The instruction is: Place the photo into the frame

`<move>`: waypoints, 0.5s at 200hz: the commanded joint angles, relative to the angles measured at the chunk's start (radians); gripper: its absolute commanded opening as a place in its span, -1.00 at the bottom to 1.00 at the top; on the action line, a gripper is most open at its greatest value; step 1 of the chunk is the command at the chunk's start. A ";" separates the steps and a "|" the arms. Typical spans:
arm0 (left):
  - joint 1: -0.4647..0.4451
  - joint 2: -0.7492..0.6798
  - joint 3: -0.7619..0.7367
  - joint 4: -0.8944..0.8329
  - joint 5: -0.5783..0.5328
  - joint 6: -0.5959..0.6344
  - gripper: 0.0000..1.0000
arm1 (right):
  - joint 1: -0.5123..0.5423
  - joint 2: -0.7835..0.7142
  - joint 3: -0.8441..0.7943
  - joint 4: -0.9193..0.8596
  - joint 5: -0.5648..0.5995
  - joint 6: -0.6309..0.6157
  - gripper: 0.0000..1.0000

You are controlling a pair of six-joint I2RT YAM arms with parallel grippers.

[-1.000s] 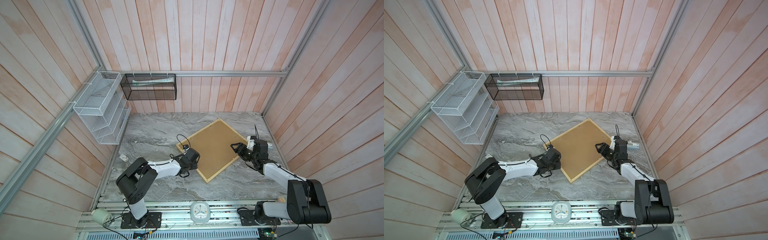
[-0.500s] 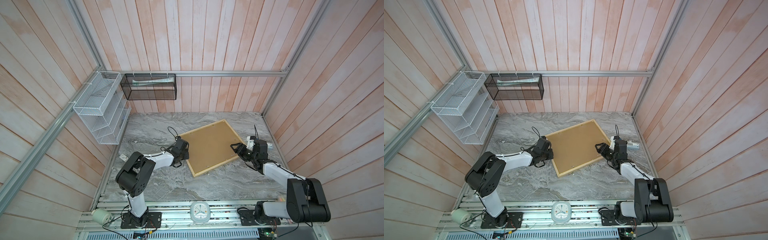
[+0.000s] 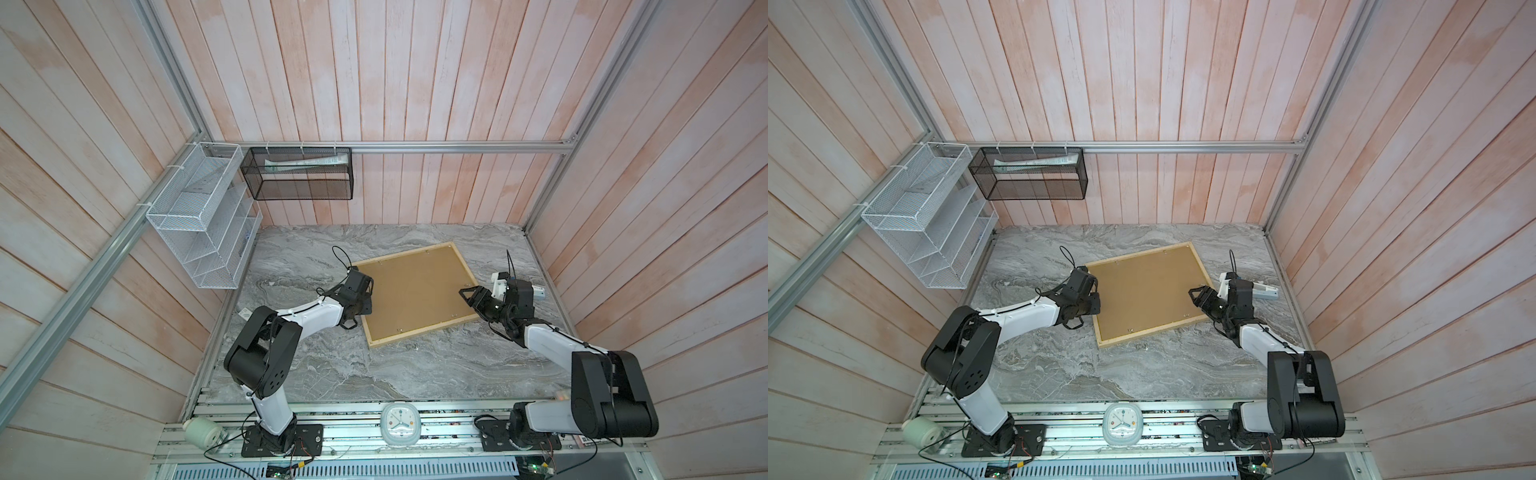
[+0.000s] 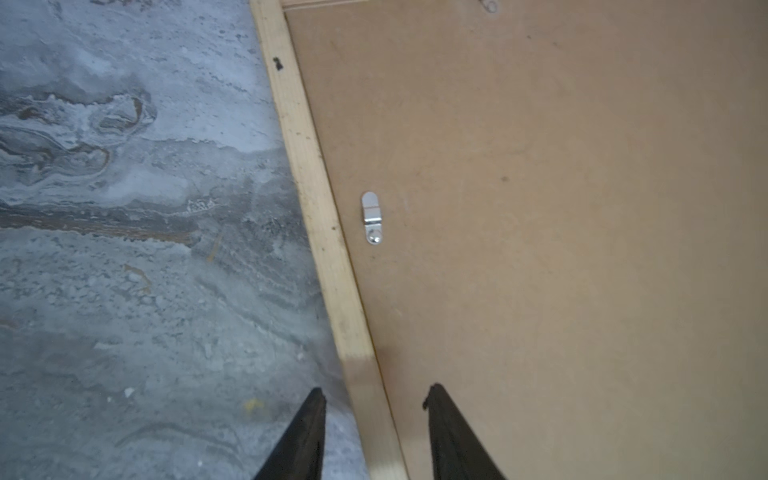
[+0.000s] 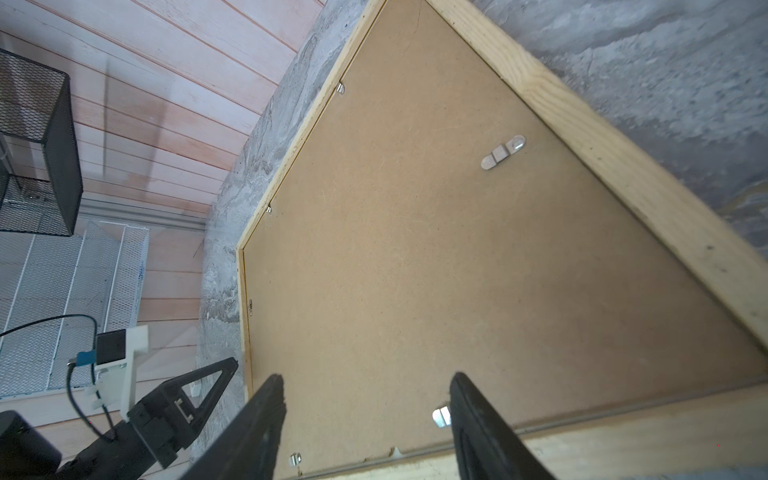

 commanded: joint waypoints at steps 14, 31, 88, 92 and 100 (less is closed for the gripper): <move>-0.035 -0.024 -0.027 -0.078 -0.042 -0.070 -0.13 | -0.003 0.018 0.001 0.037 -0.027 0.005 0.29; -0.038 -0.014 -0.030 -0.086 -0.047 -0.085 -0.13 | -0.003 0.018 -0.002 0.039 -0.032 0.007 0.29; -0.041 0.003 -0.021 -0.087 -0.028 -0.081 -0.14 | -0.003 0.013 -0.009 0.045 -0.032 0.009 0.29; -0.041 0.006 -0.020 -0.087 -0.025 -0.079 -0.15 | -0.003 0.014 -0.009 0.045 -0.034 0.009 0.29; -0.041 0.012 -0.020 -0.087 -0.019 -0.078 -0.17 | -0.003 0.014 -0.009 0.045 -0.035 0.010 0.29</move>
